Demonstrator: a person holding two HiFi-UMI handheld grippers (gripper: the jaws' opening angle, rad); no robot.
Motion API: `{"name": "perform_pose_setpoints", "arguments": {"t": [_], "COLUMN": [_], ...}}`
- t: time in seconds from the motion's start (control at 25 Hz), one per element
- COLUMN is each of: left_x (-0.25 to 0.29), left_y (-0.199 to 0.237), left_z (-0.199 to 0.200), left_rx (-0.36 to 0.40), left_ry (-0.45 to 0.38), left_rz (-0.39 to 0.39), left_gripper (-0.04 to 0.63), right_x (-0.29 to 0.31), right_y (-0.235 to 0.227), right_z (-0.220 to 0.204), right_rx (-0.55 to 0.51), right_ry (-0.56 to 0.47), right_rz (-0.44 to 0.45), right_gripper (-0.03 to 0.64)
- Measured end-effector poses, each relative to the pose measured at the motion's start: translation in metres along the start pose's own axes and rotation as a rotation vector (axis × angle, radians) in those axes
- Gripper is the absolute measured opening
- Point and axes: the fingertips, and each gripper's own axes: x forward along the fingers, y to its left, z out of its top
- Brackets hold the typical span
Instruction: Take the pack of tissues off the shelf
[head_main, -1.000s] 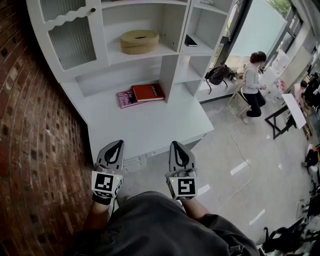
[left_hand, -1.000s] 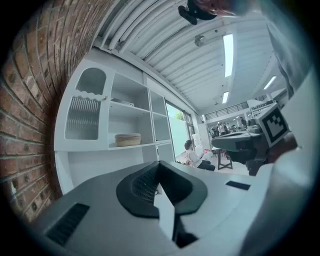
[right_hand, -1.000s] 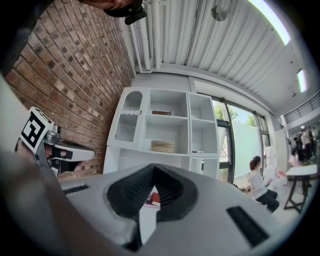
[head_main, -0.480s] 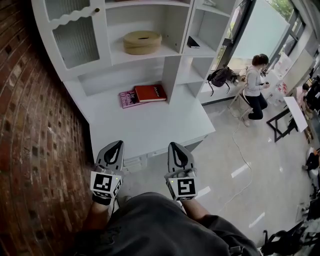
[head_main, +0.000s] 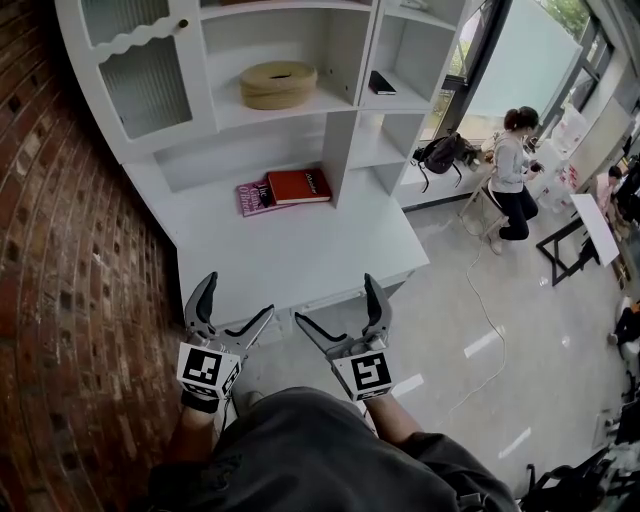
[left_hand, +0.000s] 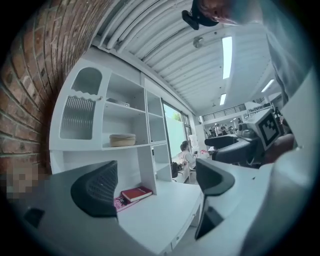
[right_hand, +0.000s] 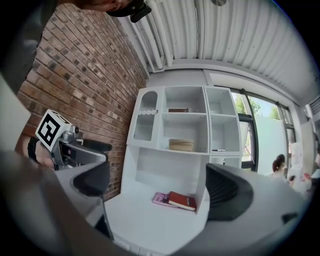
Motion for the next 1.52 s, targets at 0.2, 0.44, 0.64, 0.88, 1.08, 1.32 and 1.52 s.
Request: {"name": "perform_pose_setpoints", "arguments": {"t": [0.2, 0.44, 0.64, 0.88, 1.08, 1.32, 1.52], "left_x": [0.004, 0.011, 0.015, 0.026, 0.053, 0.103, 0.149], "left_y": [-0.005, -0.014, -0.021, -0.009, 0.015, 0.053, 0.086], "left_z": [-0.005, -0.004, -0.005, -0.009, -0.016, -0.016, -0.010], "left_rx": [0.001, 0.016, 0.020, 0.010, -0.010, -0.022, -0.012], "left_ry": [0.019, 0.039, 0.050, 0.061, 0.045, 0.036, 0.031], "left_rz": [0.009, 0.033, 0.038, 0.041, 0.035, 0.017, 0.000], "left_gripper": [0.486, 0.485, 0.485, 0.485, 0.485, 0.483, 0.483], "right_x": [-0.006, -0.014, -0.013, 0.005, 0.034, 0.081, 0.126], "right_y": [-0.012, -0.021, -0.027, -0.031, -0.037, -0.061, -0.083], "right_z": [-0.007, -0.008, -0.013, -0.014, -0.019, -0.018, -0.014], "right_rx": [0.008, 0.010, 0.025, 0.037, 0.012, 0.004, 0.010], "right_ry": [0.005, -0.002, -0.004, -0.003, 0.014, 0.025, 0.023], "right_rz": [-0.003, 0.020, 0.042, 0.061, 0.075, 0.060, 0.055], "right_gripper": [0.583, 0.581, 0.581, 0.581, 0.581, 0.580, 0.580]}}
